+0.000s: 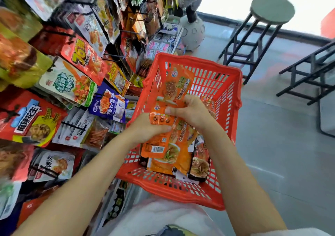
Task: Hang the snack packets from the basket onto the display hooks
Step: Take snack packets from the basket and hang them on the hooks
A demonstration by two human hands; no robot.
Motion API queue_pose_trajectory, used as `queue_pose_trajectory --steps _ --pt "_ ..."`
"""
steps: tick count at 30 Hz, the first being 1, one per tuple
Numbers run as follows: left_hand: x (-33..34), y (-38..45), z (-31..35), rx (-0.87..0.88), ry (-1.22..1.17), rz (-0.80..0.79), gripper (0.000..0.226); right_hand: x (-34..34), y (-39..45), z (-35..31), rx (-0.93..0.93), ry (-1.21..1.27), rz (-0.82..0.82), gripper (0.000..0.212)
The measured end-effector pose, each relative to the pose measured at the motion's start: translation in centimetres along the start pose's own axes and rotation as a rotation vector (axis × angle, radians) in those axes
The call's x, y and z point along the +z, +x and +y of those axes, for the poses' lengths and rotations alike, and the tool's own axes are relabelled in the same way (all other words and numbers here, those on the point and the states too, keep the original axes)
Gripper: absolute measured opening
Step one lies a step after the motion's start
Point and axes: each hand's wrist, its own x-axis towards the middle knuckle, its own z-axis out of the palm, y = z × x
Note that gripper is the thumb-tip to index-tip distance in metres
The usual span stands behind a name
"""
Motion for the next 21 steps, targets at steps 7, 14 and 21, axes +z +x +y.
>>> queue_pose_trajectory --steps 7,14,21 --pt "-0.7 -0.2 -1.8 -0.081 -0.490 0.204 0.029 -0.7 -1.2 1.4 0.075 -0.062 0.227 0.047" --pt "-1.0 -0.9 -2.5 -0.078 -0.647 0.327 0.027 2.3 -3.1 3.1 0.206 0.118 -0.094 0.030" --pt "-1.3 -1.4 -4.0 -0.138 -0.688 0.379 0.039 3.0 -2.4 4.7 0.183 0.133 0.039 0.066"
